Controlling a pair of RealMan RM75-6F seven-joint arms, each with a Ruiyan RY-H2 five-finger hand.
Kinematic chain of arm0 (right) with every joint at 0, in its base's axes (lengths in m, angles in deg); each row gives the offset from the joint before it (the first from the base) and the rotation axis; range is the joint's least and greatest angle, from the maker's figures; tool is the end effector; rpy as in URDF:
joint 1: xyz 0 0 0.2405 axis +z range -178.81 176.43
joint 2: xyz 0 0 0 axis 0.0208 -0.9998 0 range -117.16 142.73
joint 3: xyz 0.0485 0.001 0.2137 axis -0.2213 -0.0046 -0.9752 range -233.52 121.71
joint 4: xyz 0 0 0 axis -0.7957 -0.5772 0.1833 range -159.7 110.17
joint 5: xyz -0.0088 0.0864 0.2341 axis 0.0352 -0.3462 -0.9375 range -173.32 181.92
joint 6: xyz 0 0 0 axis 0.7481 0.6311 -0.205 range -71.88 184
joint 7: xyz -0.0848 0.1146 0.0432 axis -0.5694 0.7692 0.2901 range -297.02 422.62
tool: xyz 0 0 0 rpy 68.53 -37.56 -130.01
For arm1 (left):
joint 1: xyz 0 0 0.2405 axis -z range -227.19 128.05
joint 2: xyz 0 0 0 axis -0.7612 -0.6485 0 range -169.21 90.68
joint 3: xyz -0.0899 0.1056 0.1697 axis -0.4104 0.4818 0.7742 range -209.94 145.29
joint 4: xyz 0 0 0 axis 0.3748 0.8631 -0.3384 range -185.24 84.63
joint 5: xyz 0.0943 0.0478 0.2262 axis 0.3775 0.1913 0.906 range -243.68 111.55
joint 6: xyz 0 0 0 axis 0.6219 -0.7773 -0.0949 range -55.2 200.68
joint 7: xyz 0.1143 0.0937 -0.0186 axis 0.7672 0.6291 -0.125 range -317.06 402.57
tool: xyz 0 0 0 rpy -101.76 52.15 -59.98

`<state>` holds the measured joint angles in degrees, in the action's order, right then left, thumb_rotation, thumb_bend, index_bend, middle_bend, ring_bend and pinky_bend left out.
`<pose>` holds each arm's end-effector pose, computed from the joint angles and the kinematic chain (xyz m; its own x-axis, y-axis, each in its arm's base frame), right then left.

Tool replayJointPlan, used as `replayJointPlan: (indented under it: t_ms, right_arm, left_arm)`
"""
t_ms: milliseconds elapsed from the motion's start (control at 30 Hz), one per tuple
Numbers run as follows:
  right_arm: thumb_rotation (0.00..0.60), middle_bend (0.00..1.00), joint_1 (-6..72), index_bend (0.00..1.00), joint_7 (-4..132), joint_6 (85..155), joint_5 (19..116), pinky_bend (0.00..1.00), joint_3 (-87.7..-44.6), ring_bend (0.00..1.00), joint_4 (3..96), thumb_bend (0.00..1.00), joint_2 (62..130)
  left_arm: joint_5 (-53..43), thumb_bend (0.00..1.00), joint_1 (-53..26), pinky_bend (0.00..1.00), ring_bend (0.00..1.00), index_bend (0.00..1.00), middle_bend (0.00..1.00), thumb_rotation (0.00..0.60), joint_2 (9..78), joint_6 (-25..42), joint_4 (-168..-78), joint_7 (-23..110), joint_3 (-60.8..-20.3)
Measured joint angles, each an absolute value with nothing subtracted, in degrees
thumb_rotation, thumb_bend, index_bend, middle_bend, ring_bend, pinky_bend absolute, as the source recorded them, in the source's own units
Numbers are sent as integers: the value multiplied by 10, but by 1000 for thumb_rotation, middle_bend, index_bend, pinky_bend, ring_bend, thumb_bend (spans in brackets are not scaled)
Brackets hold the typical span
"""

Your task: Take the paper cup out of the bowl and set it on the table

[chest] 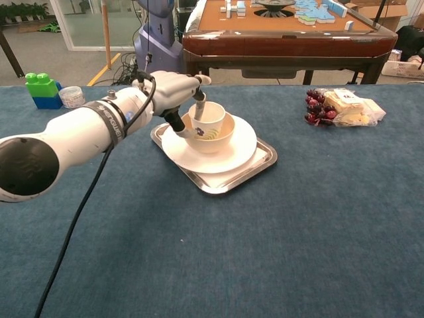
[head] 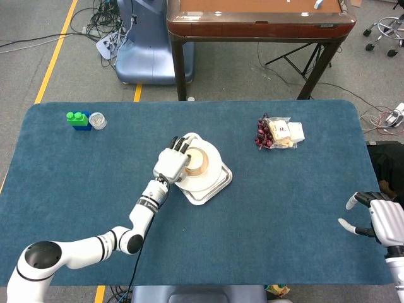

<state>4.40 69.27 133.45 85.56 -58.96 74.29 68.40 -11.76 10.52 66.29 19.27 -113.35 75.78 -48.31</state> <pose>-0.3001 -0.1887 0.1253 0.3027 -0.1183 0.9457 -0.9476 0.0692 0.3119 -0.0322 0.3927 -0.1003 0.5922 0.0711 0.8026 0.7453 -0.4270 -0.5121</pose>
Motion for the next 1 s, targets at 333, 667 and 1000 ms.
replayJointPlan:
  t_ms: [333, 667, 1000]
  right_arm:
    - [600, 470, 44, 552, 694, 1334, 855, 273, -590, 350, 743, 234, 684]
    - [600, 470, 44, 552, 695, 1333, 854, 273, -590, 350, 742, 234, 683]
    - [600, 470, 44, 552, 697, 1331, 852, 273, -591, 350, 741, 235, 683]
  left_arm:
    - [-119, 370, 106, 44, 0, 521, 0, 600, 666, 189, -1132, 767, -487]
    - [-119, 376, 107, 44, 0, 545, 0, 600, 674, 189, -1120, 768, -488]
    - [-114, 377, 107, 46, 0, 575, 0, 600, 680, 187, -1112, 770, -490]
